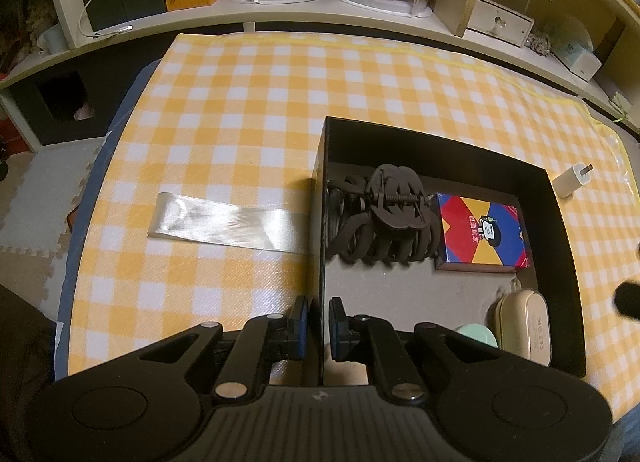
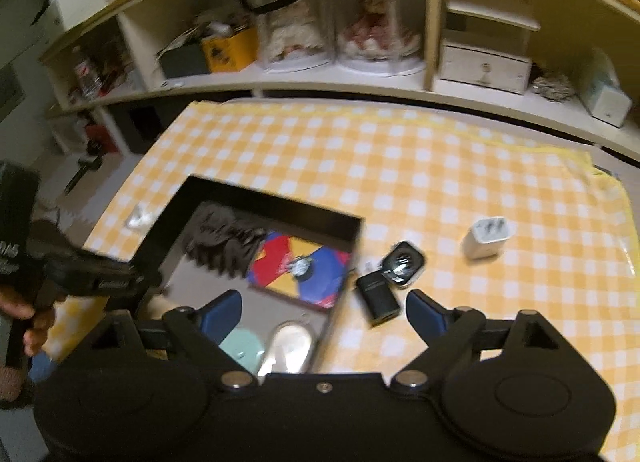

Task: Organize rigid objects
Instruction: 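Withdraw the right tool and move it over the white plug charger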

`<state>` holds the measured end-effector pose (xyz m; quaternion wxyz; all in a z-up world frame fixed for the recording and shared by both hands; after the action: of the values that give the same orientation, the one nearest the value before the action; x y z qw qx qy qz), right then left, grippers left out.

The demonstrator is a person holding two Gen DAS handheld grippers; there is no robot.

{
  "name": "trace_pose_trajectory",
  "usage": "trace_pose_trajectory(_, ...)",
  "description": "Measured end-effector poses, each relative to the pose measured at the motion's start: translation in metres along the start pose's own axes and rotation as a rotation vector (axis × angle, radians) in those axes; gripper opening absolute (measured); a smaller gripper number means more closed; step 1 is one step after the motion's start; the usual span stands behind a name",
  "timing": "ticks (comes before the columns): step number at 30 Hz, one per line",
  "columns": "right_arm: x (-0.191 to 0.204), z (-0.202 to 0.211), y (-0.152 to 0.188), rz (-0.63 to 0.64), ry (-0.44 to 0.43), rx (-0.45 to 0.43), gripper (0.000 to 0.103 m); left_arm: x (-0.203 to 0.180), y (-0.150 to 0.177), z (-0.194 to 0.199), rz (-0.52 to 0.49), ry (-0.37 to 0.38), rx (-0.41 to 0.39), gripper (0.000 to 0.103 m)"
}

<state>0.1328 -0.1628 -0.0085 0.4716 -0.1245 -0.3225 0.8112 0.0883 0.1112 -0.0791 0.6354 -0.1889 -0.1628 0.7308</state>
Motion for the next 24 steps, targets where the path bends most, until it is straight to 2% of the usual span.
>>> trace_pose_trajectory(2,-0.012,-0.001,-0.002,-0.026,0.022,-0.008,0.1,0.0,0.0,0.0,-0.003,-0.003,0.0,0.011)
trace_pose_trajectory(7,-0.046,-0.004,-0.007,-0.066,0.087,-0.076,0.103,-0.001,0.001,0.0,-0.01,-0.008,0.0,0.011)
trace_pose_trajectory(15,-0.11,-0.034,-0.015,-0.199,0.181,-0.12,0.103,-0.002,0.001,0.0,-0.017,-0.014,-0.001,0.011)
trace_pose_trajectory(20,-0.129,-0.066,-0.02,-0.095,0.255,-0.099,0.103,-0.002,0.001,0.0,-0.019,-0.015,-0.001,0.011)
trace_pose_trajectory(22,-0.137,-0.078,-0.021,-0.076,0.256,-0.072,0.102,-0.003,0.001,0.0,-0.019,-0.015,-0.001,0.011)
trace_pose_trajectory(24,-0.145,-0.086,-0.023,-0.101,0.2,-0.054,0.096,-0.003,0.001,0.0,-0.021,-0.016,-0.001,0.011)
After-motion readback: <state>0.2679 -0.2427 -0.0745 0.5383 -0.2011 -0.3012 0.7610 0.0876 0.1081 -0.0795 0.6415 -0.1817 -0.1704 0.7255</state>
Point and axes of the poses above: each gripper's, at about its wrist camera, not at the fingertips, and z roughly against the way its jaws point, x to its left, y to its underside, the point moved 3 cm from there along -z, roughly the way its jaws point
